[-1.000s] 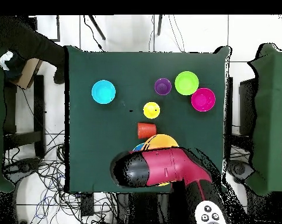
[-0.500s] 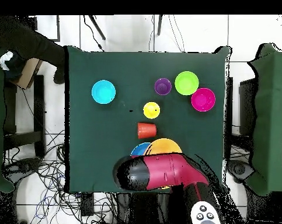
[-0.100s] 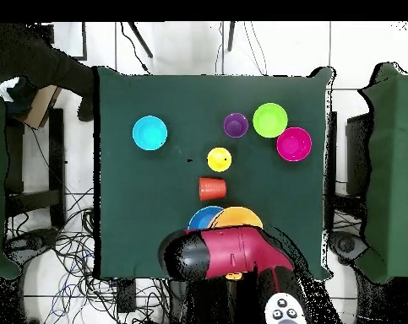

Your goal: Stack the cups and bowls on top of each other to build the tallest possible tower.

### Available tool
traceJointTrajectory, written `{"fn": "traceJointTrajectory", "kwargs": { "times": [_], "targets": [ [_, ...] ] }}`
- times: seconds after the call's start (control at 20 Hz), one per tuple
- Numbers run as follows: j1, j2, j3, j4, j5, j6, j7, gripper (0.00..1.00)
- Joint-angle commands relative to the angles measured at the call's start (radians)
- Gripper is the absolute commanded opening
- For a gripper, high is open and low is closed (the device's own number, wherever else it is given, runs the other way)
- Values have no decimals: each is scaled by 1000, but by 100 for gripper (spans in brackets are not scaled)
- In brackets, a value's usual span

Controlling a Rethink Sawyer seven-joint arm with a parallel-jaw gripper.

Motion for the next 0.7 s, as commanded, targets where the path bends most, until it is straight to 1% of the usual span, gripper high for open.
{"fn": "traceJointTrajectory", "kwargs": {
  "times": [0.05,0.15,0.35,0.55,0.7],
  "targets": [
    [72,18,-37,40,49,-66,204,0],
    [95,20,-49,33,59,-70,215,0],
    [136,94,-66,-25,70,-106,231,0],
    [178,107,-77,-74,107,-89,235,0],
    [188,136,-85,-95,128,-97,227,0]
  ]
}}
